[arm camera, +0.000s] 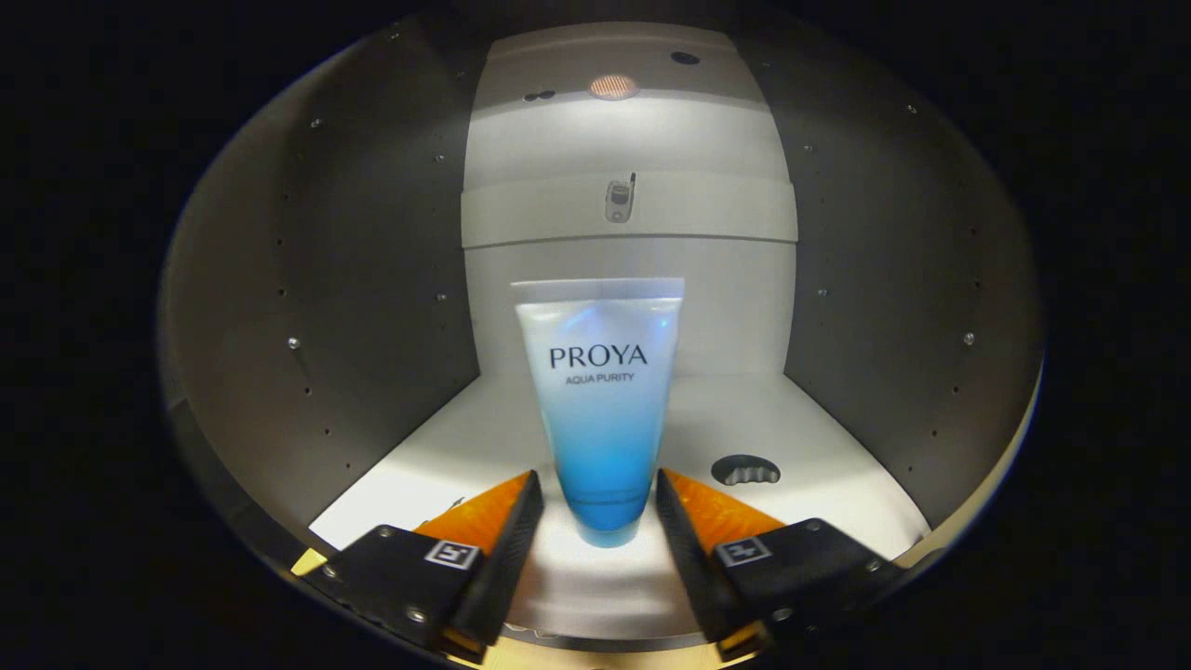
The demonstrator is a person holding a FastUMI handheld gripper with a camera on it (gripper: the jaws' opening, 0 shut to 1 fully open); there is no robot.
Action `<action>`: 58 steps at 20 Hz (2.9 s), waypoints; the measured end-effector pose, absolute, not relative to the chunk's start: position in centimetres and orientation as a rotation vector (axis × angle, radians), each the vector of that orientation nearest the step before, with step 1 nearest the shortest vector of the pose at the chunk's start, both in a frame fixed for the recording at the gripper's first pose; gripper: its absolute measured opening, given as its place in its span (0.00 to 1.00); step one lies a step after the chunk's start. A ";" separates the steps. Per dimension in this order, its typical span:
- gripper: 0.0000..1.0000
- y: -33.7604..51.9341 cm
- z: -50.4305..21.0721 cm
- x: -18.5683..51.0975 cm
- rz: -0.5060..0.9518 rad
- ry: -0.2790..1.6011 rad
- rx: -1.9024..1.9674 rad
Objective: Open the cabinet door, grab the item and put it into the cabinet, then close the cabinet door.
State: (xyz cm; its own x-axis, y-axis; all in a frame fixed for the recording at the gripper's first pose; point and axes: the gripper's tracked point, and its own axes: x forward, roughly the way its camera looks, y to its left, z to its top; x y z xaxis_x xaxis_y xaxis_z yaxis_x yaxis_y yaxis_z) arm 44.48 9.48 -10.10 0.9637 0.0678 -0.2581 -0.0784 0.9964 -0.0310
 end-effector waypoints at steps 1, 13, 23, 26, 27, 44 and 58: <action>0.83 9.5 -10.0 44.2 0.073 0.256 -0.040; 0.94 10.7 -6.7 36.9 0.067 0.183 -0.036; 0.93 11.0 -4.8 23.1 0.037 0.151 -0.030; 0.93 11.3 -4.6 17.7 0.030 0.147 -0.015; 0.93 11.7 -4.7 15.8 0.034 0.149 -0.015; 0.94 6.8 -5.1 -2.7 0.054 0.202 -0.048; 0.94 -14.9 -3.6 -7.1 -0.077 0.196 -0.053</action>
